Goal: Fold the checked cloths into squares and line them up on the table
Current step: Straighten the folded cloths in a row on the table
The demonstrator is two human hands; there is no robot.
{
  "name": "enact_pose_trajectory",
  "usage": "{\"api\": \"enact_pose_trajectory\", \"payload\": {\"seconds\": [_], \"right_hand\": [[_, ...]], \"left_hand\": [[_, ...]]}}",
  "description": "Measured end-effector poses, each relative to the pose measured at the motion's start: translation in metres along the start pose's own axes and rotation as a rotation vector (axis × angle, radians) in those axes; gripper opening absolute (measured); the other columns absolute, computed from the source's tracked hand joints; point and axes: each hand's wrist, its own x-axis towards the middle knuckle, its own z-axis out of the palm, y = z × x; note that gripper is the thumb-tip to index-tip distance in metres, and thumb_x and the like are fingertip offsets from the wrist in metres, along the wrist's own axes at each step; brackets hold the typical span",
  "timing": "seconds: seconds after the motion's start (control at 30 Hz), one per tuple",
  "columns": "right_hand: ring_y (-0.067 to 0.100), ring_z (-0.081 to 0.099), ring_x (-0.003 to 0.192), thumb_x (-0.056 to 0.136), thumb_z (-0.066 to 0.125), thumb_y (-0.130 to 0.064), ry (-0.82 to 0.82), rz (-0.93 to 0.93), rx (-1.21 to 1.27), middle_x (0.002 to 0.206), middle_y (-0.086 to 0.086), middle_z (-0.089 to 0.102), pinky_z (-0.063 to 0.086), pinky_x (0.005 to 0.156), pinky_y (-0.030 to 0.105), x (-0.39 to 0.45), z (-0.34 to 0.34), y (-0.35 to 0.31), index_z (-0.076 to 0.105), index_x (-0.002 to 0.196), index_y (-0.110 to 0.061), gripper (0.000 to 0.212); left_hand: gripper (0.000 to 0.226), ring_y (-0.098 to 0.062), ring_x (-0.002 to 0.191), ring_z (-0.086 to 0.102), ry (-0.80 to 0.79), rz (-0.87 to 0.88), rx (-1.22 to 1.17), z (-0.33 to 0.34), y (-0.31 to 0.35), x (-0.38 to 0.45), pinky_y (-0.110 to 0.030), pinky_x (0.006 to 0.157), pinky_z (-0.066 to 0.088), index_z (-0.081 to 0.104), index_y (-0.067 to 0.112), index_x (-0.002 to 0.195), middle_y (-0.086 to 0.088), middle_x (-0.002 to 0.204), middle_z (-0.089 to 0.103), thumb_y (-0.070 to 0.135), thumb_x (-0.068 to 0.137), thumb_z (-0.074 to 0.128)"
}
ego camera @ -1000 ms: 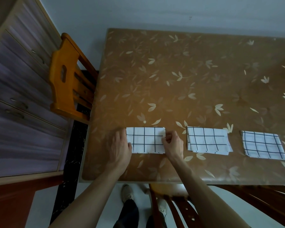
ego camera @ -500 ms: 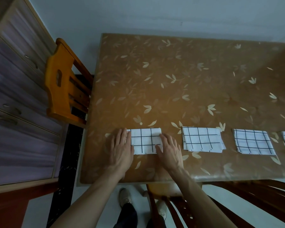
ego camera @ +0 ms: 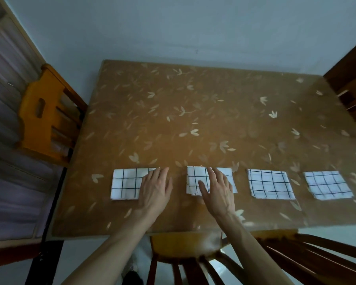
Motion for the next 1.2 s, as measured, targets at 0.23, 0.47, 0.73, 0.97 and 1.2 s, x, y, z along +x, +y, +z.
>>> {"api": "enact_pose_trajectory", "payload": {"seconds": [0.23,0.47,0.73,0.97,1.2], "right_hand": [[0.030,0.041,0.142,0.106,0.043,-0.047,-0.080,0.054,0.109,0.153,0.006,0.046,0.042,0.111,0.047,0.014,-0.015,0.075,0.033,0.156,-0.015,0.060],[0.035,0.045,0.138,0.105,0.049,-0.043,-0.168,0.171,0.235,0.151,0.016,0.046,0.042,0.113,0.047,0.032,0.001,0.118,0.033,0.157,-0.010,0.063],[0.034,0.043,0.136,0.101,0.060,-0.024,-0.160,0.199,0.344,0.148,0.013,0.040,0.041,0.113,0.044,0.036,0.017,0.123,0.042,0.152,-0.012,0.055],[0.032,0.039,0.143,0.102,0.060,-0.022,-0.178,0.141,0.346,0.154,0.012,0.036,0.038,0.115,0.042,0.036,0.015,0.124,0.040,0.155,-0.016,0.057],[0.032,0.042,0.138,0.100,0.062,-0.023,-0.223,0.072,0.266,0.150,0.011,0.039,0.044,0.113,0.043,0.038,0.014,0.131,0.038,0.155,-0.019,0.060]], "left_hand": [[0.040,-0.020,0.120,0.057,-0.047,-0.325,-0.124,0.037,0.076,-0.012,-0.037,0.097,0.051,0.051,0.020,0.141,0.000,0.133,0.061,0.038,0.106,0.045],[0.040,-0.024,0.125,0.051,-0.122,-0.462,-0.055,0.080,0.109,-0.005,-0.035,0.099,0.049,0.054,0.017,0.136,-0.005,0.136,0.055,0.042,0.107,0.041],[0.034,-0.025,0.124,0.051,-0.056,-0.525,-0.093,0.097,0.114,0.002,-0.036,0.098,0.051,0.054,0.020,0.137,-0.004,0.133,0.053,0.033,0.106,0.047],[0.025,-0.022,0.110,0.061,-0.058,-0.583,-0.157,0.098,0.112,-0.001,-0.036,0.085,0.056,0.057,0.020,0.127,0.000,0.120,0.062,0.026,0.103,0.055],[0.029,-0.021,0.113,0.060,-0.022,-0.580,-0.193,0.103,0.111,-0.004,-0.038,0.087,0.058,0.057,0.020,0.131,0.001,0.122,0.061,0.023,0.102,0.059]]}}
